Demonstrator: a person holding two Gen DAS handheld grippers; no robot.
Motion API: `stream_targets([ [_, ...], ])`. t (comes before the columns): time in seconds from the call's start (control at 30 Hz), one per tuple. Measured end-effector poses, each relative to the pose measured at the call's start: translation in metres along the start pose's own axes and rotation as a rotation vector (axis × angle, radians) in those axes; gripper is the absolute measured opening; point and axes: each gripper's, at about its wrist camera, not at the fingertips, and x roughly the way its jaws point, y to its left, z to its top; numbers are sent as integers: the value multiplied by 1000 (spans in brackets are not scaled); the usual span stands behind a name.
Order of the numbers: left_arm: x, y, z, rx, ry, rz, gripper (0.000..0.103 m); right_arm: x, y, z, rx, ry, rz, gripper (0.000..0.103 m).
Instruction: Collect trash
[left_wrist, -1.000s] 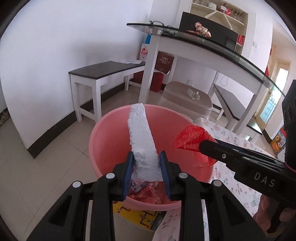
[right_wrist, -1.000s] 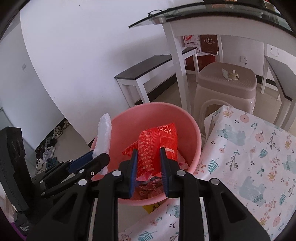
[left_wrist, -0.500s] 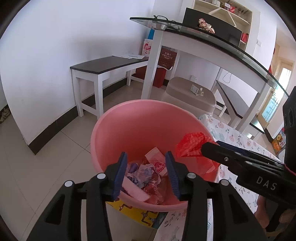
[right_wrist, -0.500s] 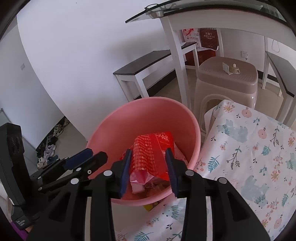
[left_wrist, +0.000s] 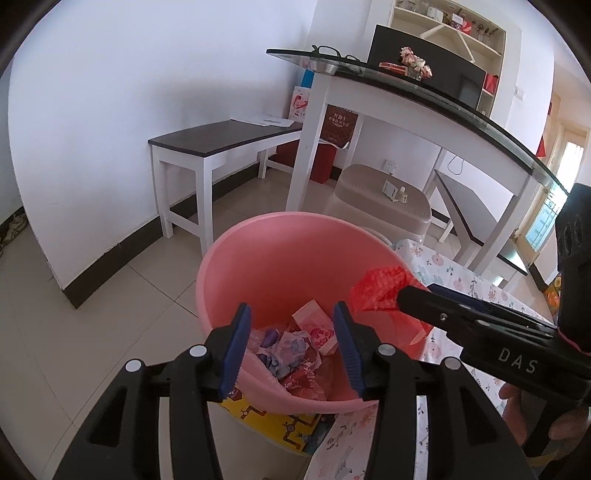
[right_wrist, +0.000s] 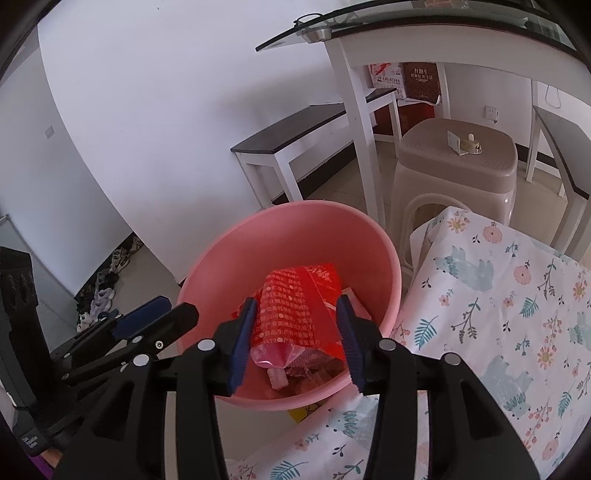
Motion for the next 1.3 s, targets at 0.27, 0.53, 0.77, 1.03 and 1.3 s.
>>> stream_targets([
  [0.27, -7, -2, 0, 6, -12, -2, 49, 2, 1, 3, -4, 9, 19, 49],
  [0.53, -13, -6, -1, 15, -27, 9, 49, -23, 1, -3, -22, -50, -17, 49],
  [0.77, -26, -24, -4, 50, -68, 18, 49, -54, 4, -19, -77, -91, -114, 49],
  [1.03, -42, -48, -5, 82, -91, 28, 49, -85, 2, -36, -78, -124, -170, 57],
  [1.3, -54, -64, -8, 116, -103, 40, 48, -97, 1, -46, -71, -138, -178, 58],
])
